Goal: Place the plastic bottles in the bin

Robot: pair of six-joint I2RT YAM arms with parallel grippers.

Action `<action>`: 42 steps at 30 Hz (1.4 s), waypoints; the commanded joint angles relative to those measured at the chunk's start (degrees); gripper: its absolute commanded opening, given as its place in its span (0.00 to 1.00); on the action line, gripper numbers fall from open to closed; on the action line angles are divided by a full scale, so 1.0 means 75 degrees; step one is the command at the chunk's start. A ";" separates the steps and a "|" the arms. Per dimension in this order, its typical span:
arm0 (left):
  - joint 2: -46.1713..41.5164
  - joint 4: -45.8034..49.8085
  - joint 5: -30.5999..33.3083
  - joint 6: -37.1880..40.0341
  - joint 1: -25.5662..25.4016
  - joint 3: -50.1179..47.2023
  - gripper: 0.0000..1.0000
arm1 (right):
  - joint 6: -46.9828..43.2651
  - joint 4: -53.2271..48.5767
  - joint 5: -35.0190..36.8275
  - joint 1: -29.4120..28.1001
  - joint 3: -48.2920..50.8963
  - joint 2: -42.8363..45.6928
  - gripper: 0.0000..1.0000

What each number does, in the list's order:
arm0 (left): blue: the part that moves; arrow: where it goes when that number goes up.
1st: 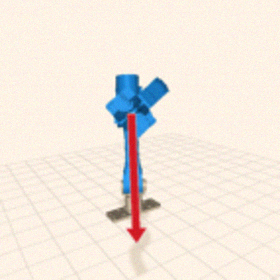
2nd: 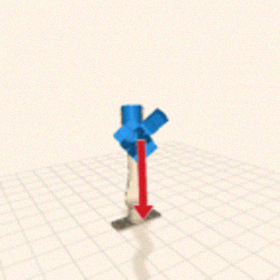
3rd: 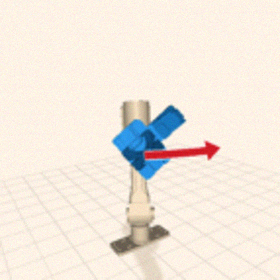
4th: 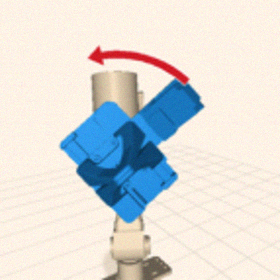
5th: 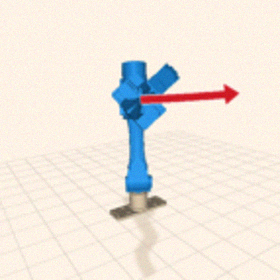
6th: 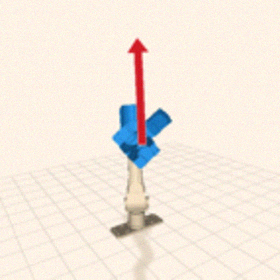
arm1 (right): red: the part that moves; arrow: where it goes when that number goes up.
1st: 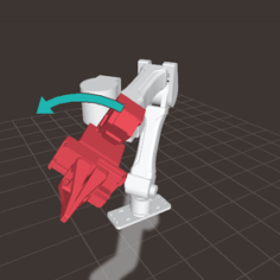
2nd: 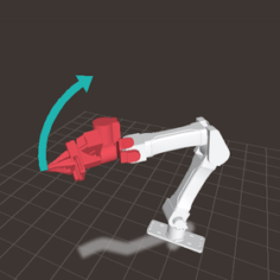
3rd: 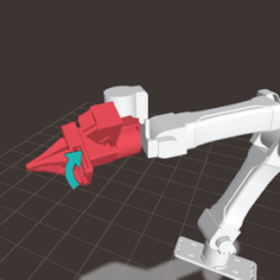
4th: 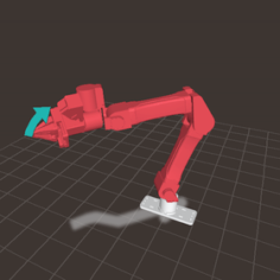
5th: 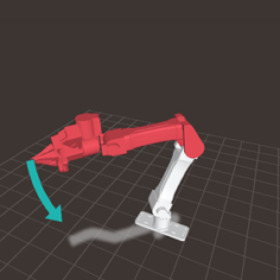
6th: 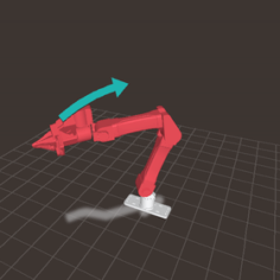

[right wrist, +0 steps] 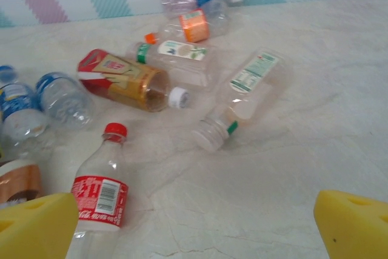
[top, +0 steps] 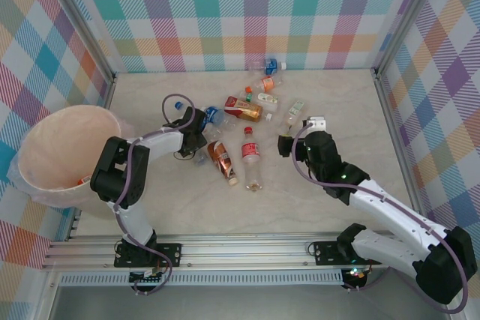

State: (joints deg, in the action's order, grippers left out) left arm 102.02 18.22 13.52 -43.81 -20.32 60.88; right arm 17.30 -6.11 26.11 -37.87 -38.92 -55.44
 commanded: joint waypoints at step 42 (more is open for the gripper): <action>-0.5442 0.2993 0.3975 0.4646 0.0044 0.3880 0.45 | -0.1465 0.2034 -0.2543 -0.0016 -0.0806 -0.1311 1.00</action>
State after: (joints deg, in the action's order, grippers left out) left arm 63.16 40.38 29.74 -15.14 -20.51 90.21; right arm 5.39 5.98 8.29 -37.87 -42.50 -64.66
